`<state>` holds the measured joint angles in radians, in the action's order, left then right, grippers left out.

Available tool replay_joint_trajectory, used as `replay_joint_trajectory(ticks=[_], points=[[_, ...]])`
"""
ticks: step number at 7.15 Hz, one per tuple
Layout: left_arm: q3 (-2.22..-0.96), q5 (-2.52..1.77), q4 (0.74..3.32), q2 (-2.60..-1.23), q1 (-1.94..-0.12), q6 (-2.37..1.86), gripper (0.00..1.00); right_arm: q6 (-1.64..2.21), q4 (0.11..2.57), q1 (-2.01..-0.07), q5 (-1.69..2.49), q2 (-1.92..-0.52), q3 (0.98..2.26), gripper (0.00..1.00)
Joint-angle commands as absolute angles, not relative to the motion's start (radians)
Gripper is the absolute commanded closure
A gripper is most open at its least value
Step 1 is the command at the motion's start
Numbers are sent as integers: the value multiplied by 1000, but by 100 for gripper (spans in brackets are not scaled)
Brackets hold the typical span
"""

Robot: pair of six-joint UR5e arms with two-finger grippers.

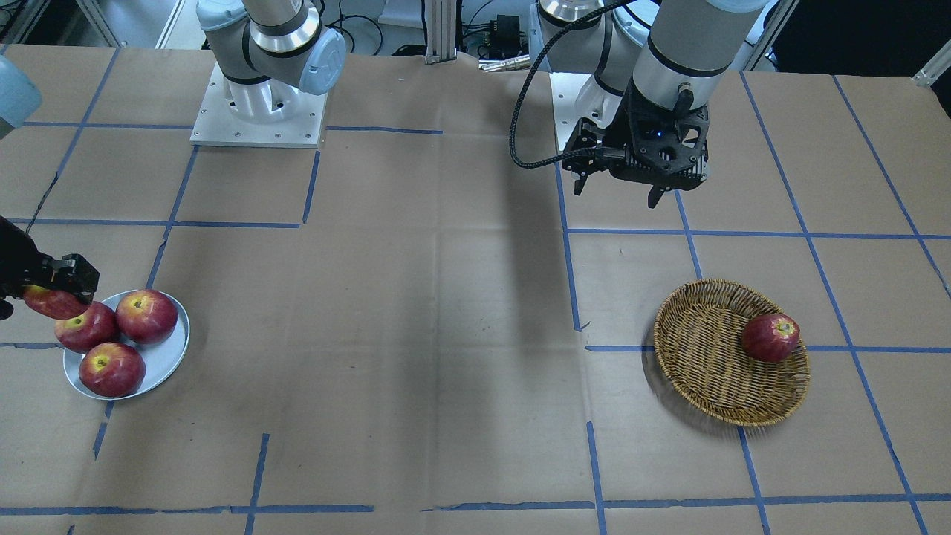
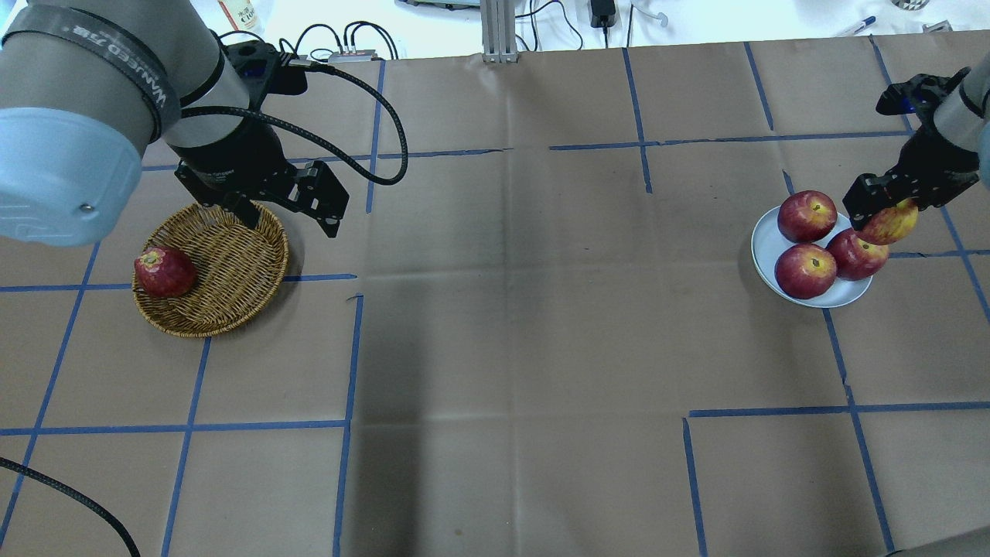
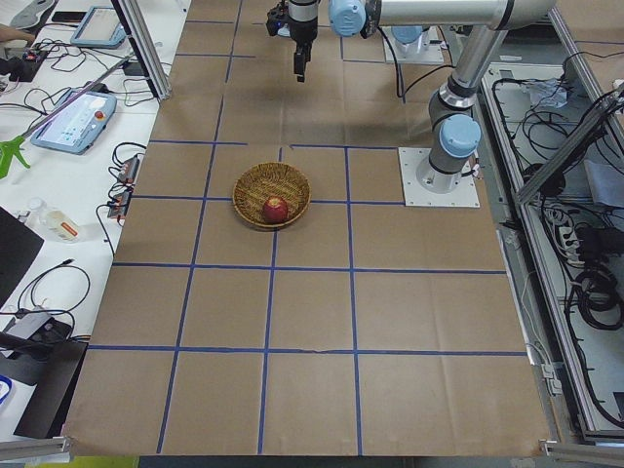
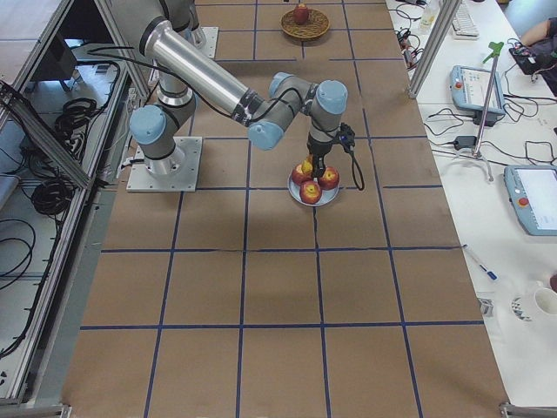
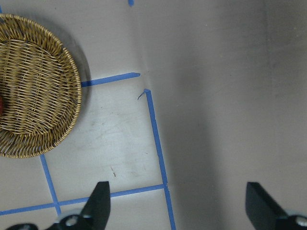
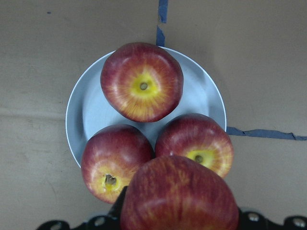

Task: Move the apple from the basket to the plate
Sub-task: 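Carry the apple with the right gripper over the white plate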

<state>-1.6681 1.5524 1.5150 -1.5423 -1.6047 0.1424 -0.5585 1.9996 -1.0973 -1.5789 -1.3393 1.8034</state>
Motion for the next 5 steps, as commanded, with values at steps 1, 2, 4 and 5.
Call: replay_joint_trajectory(ticks=[1, 2, 4, 5], points=[[-1670, 1552, 1516, -1539, -1605, 143, 1, -554, 2091, -1120, -1578, -1336, 1865, 48], [-1671, 1552, 1514, -1539, -1605, 143, 1, -533, 2094, -1138, -1572, -1333, 1867, 48], [-1671, 1552, 1514, -1540, -1605, 143, 1, -529, 2135, -1141, -1557, -1292, 1865, 48], [-1671, 1552, 1516, -1543, -1605, 144, 1, -531, 2138, -1141, -1559, -1283, 1861, 48]])
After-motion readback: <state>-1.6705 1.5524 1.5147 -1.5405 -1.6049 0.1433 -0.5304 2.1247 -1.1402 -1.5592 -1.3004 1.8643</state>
